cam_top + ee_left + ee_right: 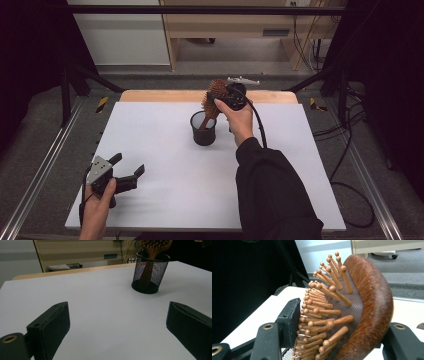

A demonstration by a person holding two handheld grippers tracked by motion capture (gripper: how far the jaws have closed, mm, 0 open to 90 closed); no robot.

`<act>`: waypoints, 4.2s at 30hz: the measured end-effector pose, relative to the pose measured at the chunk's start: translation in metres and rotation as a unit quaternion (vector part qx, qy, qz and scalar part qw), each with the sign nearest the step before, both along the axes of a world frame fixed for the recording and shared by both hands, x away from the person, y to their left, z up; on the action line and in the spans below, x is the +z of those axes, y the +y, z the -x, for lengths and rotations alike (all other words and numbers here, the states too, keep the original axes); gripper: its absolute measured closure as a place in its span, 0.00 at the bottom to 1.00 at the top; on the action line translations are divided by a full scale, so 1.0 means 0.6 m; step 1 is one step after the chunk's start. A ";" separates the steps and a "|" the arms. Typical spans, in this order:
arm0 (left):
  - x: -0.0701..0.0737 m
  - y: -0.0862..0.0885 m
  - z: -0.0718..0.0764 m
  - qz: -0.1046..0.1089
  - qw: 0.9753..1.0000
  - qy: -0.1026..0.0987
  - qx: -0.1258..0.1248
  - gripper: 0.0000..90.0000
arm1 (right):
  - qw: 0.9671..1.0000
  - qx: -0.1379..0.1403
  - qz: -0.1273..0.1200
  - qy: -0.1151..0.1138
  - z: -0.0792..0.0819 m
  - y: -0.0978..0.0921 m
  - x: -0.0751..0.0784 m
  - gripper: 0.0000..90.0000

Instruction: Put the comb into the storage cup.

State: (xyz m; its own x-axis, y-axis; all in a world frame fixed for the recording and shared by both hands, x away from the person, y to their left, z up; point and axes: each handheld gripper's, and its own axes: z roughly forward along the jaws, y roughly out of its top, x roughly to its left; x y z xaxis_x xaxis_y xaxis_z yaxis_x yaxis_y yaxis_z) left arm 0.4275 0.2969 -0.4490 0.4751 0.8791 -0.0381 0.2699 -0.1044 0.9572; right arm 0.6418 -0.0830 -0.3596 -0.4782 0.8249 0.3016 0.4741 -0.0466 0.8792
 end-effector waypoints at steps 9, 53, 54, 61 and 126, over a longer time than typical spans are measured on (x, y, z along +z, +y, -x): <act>0.000 -0.001 0.000 -0.002 1.000 0.001 -0.002 0.06 | 1.000 0.001 0.003 -0.001 0.000 0.000 0.000 0.43; -0.002 -0.005 -0.001 -0.002 1.000 0.005 -0.010 0.06 | 1.000 0.001 0.019 0.006 0.002 -0.013 -0.004 0.34; -0.002 -0.005 -0.001 -0.002 1.000 0.005 -0.010 0.06 | 1.000 0.001 0.019 0.006 0.002 -0.013 -0.004 0.34; -0.002 -0.005 -0.001 -0.002 1.000 0.005 -0.010 0.06 | 1.000 0.002 0.023 0.006 0.003 -0.012 -0.004 0.33; -0.002 -0.004 -0.001 -0.002 1.000 0.005 -0.006 0.06 | 0.997 -0.001 0.066 -0.038 0.039 -0.031 0.013 0.08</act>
State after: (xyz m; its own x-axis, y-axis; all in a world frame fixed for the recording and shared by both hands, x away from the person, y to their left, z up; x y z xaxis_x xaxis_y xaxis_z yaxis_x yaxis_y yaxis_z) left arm 0.4279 0.2946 -0.4500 0.4854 0.8734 -0.0397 0.2781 -0.1112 0.9541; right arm 0.6185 -0.1013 -0.3521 -0.4934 0.8562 0.1529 0.4061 0.0713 0.9110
